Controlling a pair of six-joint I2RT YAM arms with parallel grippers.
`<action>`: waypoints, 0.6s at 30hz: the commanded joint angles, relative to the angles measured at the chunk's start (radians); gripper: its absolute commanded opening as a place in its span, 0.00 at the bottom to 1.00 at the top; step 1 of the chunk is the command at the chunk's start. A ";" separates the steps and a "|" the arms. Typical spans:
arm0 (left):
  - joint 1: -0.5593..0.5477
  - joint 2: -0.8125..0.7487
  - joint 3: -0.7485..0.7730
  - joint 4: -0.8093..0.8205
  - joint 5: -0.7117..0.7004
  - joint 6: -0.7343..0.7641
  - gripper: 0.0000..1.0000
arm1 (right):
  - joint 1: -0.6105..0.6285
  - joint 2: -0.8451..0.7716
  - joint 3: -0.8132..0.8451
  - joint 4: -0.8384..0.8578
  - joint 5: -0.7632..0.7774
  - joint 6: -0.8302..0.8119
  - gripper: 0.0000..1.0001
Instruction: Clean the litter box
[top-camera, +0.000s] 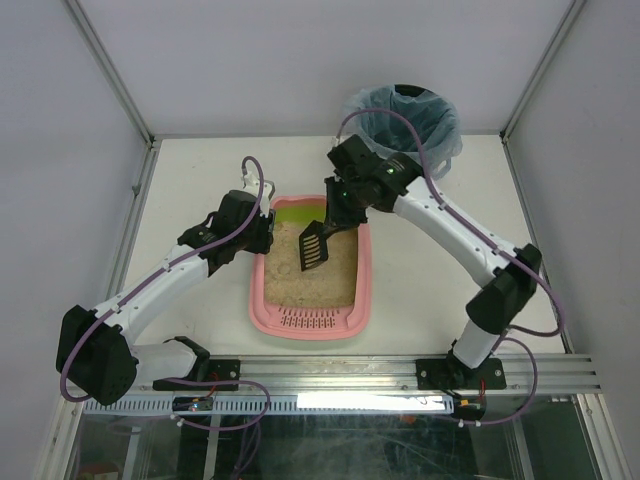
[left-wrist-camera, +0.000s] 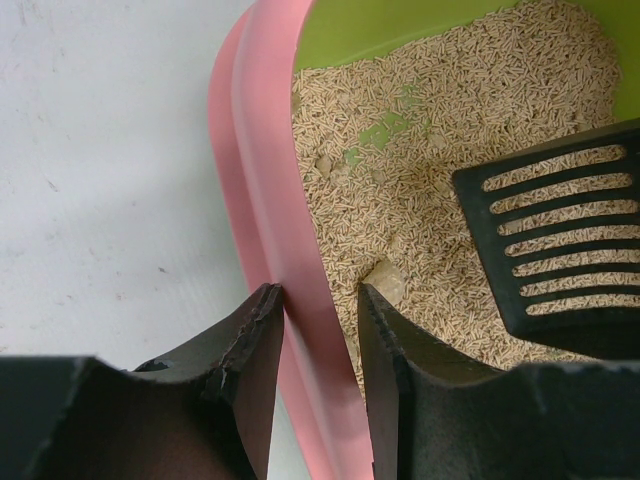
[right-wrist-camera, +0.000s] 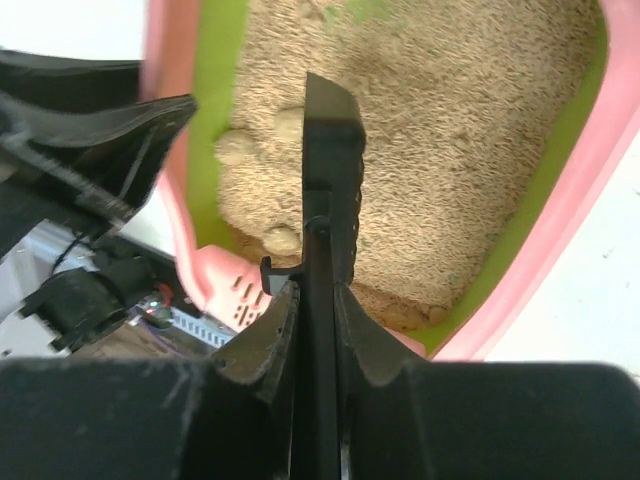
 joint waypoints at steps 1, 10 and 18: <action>-0.011 -0.012 0.008 0.035 0.077 0.002 0.35 | 0.034 0.129 0.143 -0.192 0.104 0.005 0.00; -0.011 -0.017 0.005 0.035 0.081 0.001 0.35 | 0.062 0.352 0.241 -0.256 0.107 0.019 0.00; -0.011 -0.018 0.007 0.035 0.086 0.000 0.35 | 0.068 0.365 0.035 -0.029 0.021 0.054 0.00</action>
